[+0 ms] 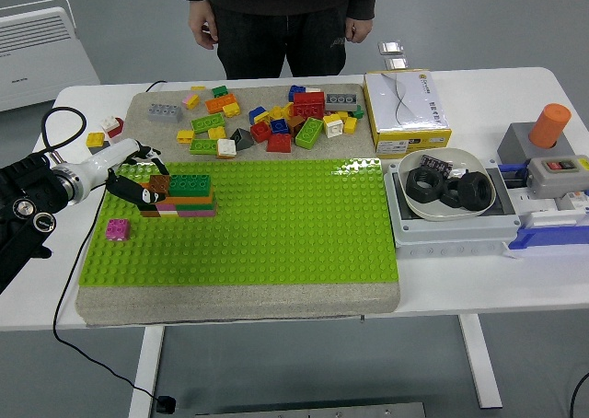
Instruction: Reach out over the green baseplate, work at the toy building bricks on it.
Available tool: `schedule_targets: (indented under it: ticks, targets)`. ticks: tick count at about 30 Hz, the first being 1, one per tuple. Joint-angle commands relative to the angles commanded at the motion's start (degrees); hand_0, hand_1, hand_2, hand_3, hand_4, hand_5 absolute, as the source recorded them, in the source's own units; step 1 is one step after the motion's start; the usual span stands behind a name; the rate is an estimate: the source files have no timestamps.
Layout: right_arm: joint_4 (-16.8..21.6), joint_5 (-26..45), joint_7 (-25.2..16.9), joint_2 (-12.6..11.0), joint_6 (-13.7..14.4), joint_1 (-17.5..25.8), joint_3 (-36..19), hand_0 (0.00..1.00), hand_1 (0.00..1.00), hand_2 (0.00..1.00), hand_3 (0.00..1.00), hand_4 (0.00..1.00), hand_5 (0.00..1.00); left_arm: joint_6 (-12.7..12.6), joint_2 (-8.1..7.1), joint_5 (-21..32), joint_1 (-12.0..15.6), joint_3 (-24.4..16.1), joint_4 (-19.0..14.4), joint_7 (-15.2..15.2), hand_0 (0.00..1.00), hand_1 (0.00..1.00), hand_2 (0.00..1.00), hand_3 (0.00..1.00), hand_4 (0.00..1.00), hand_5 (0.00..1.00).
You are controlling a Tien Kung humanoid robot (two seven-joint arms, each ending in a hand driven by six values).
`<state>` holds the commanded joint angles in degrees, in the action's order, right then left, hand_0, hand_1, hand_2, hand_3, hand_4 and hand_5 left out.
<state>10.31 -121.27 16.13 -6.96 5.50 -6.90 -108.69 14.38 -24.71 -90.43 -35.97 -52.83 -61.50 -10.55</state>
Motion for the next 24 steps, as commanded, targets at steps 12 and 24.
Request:
schedule_targets:
  ticks: [12,24]
  targets:
    - [0.00,0.03,0.03,0.00,0.06,-0.08,-0.02,0.687,0.650,0.614,0.731,0.907,0.998,-0.02,-0.07,-0.26,0.01,-0.06,-0.05,0.13,0.932,0.954,0.940,0.570,0.522,0.002]
    - [0.00,-0.13,0.03,0.03,0.09,0.01,-0.28,0.688,0.649,0.612,0.730,0.906,0.998,0.62,-0.03,-0.30,0.18,0.42,-0.13,-0.10,0.932,0.955,0.939,0.570,0.522,0.002]
